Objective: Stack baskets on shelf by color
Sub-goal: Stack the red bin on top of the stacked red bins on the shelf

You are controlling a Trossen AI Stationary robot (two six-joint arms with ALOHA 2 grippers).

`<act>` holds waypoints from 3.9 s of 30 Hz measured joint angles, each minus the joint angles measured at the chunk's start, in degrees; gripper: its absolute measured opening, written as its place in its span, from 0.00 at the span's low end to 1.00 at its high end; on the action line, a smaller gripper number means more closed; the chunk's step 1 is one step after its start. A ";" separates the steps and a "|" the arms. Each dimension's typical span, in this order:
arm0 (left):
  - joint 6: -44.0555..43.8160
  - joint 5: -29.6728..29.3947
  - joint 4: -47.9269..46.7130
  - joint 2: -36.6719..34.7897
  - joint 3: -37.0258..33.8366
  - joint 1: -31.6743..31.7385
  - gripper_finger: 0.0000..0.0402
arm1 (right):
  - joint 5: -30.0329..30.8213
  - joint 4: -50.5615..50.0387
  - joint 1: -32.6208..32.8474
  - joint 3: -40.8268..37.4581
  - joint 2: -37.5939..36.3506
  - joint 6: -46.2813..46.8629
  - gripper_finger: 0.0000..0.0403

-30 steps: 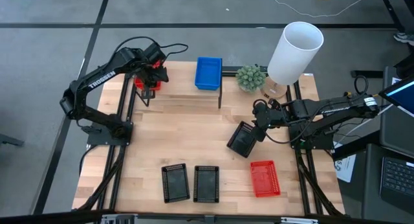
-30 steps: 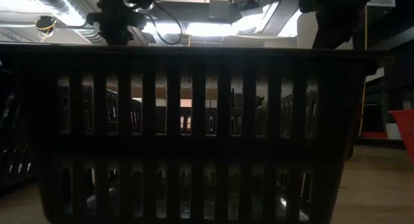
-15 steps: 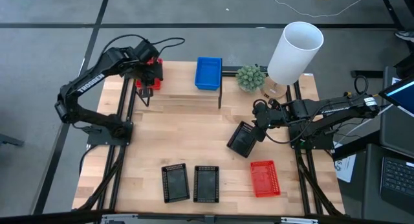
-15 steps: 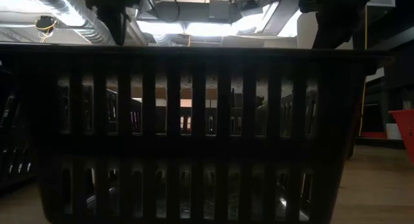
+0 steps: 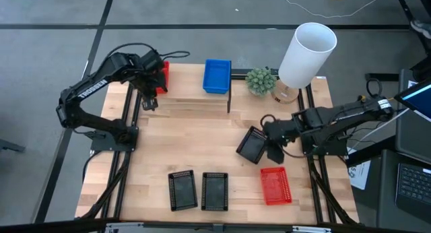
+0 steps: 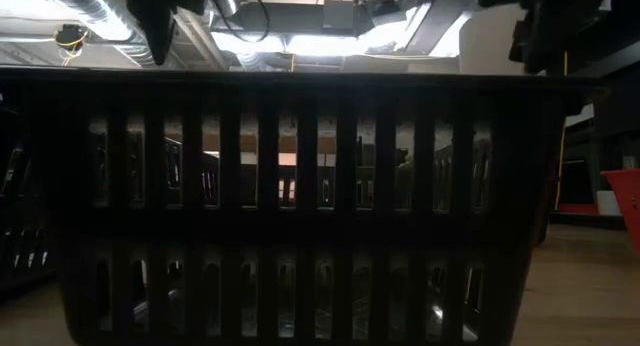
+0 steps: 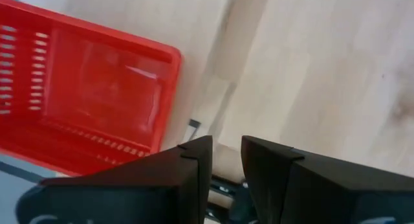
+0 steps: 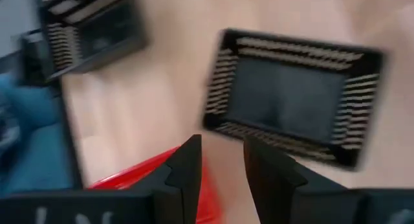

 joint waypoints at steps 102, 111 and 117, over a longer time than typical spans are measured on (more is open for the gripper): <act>-37.56 8.68 26.95 -38.94 -36.04 -27.51 0.14 | 2.62 27.85 -11.07 36.85 47.35 -48.05 0.00; -37.52 8.45 31.61 -36.74 -36.04 -29.67 0.14 | 2.69 9.42 -10.63 64.76 68.13 -43.80 0.00; -37.47 8.39 30.63 -36.44 -36.04 -30.30 0.14 | 5.37 1.28 -10.93 75.95 77.13 -41.86 0.00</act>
